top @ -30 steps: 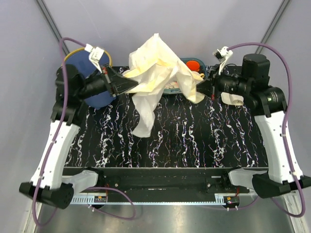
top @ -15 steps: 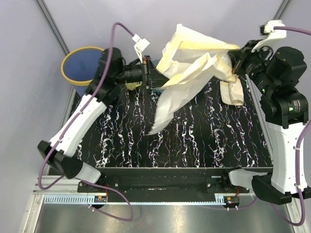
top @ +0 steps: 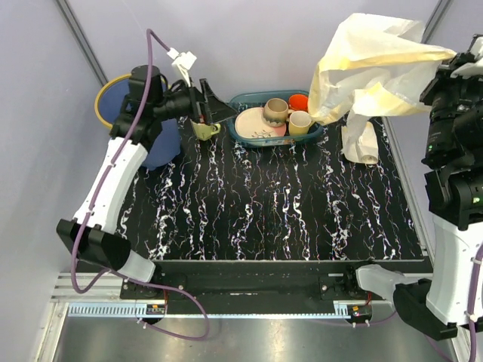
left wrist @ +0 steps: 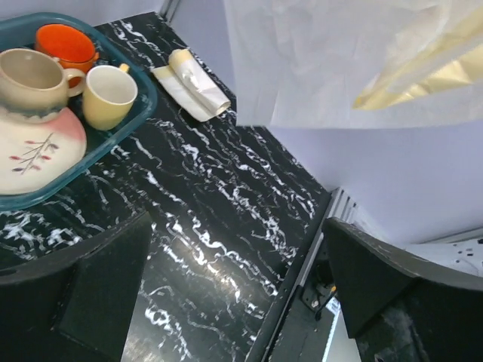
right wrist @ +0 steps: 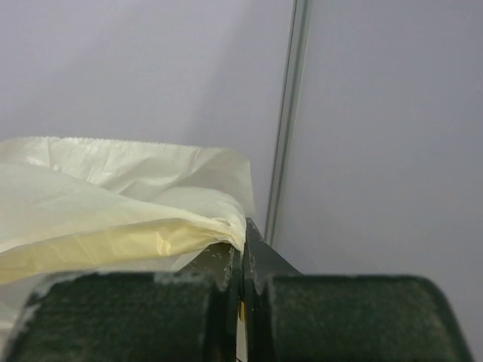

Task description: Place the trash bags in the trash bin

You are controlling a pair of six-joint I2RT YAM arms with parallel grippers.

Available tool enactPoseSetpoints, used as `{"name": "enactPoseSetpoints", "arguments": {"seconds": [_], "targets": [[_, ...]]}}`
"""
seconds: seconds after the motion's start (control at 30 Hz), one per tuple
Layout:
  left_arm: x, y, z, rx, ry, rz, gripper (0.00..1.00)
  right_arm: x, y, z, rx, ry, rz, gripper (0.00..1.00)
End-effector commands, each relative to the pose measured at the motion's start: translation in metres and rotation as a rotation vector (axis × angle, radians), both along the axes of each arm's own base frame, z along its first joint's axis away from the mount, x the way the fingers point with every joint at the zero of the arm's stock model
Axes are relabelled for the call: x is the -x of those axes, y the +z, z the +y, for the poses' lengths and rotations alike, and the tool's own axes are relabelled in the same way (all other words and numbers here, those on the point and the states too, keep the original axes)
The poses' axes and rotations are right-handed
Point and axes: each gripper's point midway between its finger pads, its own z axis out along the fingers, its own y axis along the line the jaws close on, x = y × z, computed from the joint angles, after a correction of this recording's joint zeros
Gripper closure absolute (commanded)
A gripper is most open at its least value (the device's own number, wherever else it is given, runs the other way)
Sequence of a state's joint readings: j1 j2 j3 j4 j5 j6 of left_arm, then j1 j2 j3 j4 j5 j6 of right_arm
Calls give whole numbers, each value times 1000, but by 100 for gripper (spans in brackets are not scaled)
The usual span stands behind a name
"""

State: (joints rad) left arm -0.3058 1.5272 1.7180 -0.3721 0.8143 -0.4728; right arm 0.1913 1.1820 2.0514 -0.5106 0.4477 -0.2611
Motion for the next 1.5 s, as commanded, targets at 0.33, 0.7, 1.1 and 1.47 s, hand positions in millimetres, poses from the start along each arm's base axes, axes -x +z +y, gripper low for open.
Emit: {"name": "enactPoseSetpoints", "arguments": {"seconds": [0.33,0.7,1.1,1.47], "targets": [[20,13,159,-894,273,-558,18,-118,-216,50,206,185,564,100],[-48,-67,246,-1320,220,-454,14,-117,-347,63,198,288,897,100],[-100,-118,266,-1331,152,-343,60,-111,-346,65,178,300,891,100],[-16,-72,222,-1225,34,-380,100,-108,-342,69,173,333,884,100]]}}
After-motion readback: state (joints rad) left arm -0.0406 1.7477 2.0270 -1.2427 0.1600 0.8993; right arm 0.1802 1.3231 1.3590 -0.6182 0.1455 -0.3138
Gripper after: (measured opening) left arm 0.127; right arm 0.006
